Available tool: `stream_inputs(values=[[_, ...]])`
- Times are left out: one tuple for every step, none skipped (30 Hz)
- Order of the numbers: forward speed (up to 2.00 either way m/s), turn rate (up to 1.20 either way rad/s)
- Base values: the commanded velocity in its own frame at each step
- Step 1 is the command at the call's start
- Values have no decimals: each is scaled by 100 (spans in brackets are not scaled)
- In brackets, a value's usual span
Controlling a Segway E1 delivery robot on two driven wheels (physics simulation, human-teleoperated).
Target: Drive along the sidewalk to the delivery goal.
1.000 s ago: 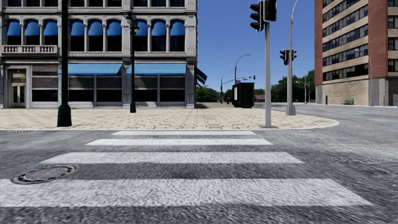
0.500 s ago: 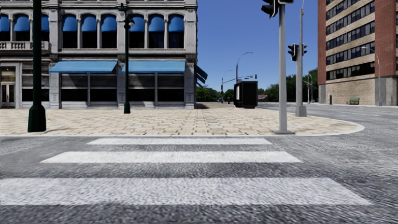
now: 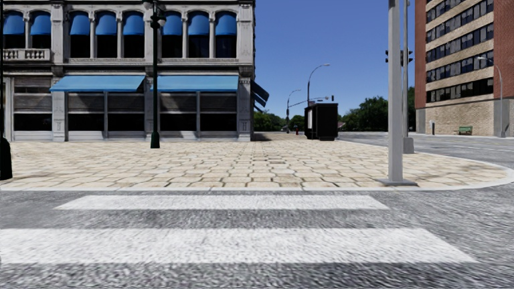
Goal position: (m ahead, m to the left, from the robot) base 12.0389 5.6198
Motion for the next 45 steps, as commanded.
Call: stream_inputs(values=[[200,14],[200,14],[200,14],[200,14],[200,14],[200,14],[200,18],[200,19],[200,21],[200,22],[200,22],[200,22],[200,22],[200,26],[200,28],[200,28],[200,28],[200,29],[200,29],[200,29],[200,30],[200,30],[195,33],[195,33],[189,35],[186,35],[185,35],[185,35],[184,35],[184,35],[184,35],[181,35],[178,35],[178,35],[177,36],[174,36],[173,36],[172,38],[172,40],[172,40],[172,41],[172,41],[172,41],[172,41],[172,41]])
